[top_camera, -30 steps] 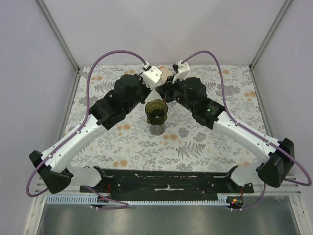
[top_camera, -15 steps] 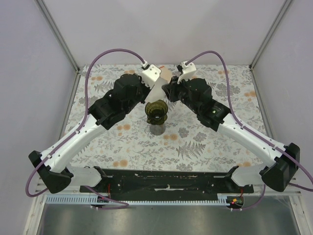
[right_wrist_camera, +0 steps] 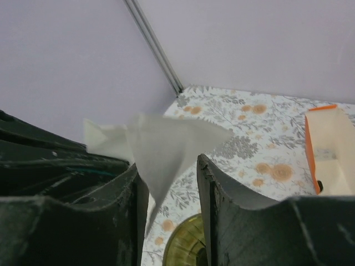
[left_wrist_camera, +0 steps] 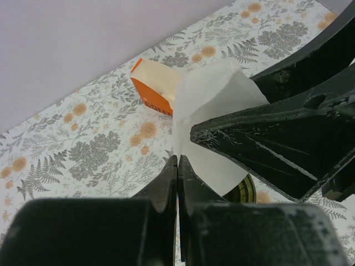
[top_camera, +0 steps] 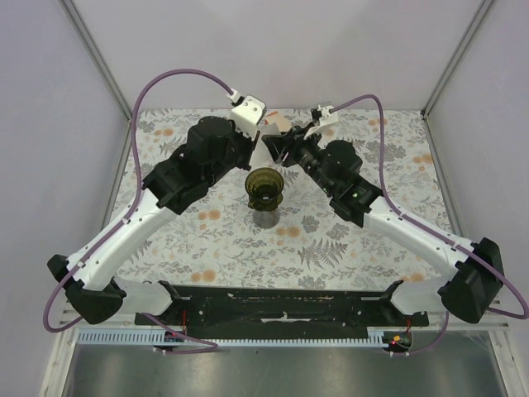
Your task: Place the coffee filter in the dripper
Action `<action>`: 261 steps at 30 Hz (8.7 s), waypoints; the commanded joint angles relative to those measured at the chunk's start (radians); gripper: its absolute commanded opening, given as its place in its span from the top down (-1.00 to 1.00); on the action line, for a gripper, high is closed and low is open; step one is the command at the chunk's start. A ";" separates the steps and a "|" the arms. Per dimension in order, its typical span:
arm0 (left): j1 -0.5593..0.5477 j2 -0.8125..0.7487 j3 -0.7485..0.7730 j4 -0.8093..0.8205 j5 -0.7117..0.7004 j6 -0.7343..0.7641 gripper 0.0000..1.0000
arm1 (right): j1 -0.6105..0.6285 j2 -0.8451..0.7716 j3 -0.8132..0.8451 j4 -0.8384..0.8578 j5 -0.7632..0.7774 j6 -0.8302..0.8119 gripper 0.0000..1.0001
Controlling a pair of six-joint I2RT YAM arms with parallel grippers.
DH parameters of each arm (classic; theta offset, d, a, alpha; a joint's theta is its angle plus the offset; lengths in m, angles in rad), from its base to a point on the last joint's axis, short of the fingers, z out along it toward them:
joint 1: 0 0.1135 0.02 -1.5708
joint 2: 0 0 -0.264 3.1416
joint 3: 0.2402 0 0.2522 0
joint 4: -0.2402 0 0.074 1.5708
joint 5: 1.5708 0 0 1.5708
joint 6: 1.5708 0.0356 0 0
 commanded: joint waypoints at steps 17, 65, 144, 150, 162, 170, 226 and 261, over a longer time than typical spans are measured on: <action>0.045 -0.019 0.013 0.036 -0.061 0.077 0.96 | -0.036 0.010 0.075 -0.228 0.145 -0.064 1.00; 0.249 0.113 -0.013 -0.282 0.419 -0.014 0.40 | -0.046 0.449 0.754 -1.173 -0.354 -0.199 1.00; 0.435 0.139 -0.154 -0.131 0.743 -0.261 -0.18 | 0.106 0.525 0.609 -1.050 -0.064 -0.609 1.00; 0.432 0.099 -0.231 -0.052 0.773 -0.286 -0.19 | 0.106 0.522 0.610 -1.030 -0.078 -0.598 1.00; 0.427 0.067 -0.263 -0.025 0.845 -0.318 -0.27 | 0.115 0.472 0.655 -1.029 -0.121 -0.584 0.64; 0.421 0.065 -0.259 -0.022 0.884 -0.335 -0.27 | 0.117 0.444 0.661 -1.039 -0.121 -0.586 1.00; 0.605 0.072 -0.469 0.338 1.183 -0.745 -0.31 | 0.108 0.473 0.550 -1.015 -0.107 -0.629 1.00; 0.532 0.104 -0.414 0.199 1.045 -0.582 0.21 | 0.062 0.199 0.505 -0.944 -0.349 -0.857 -0.07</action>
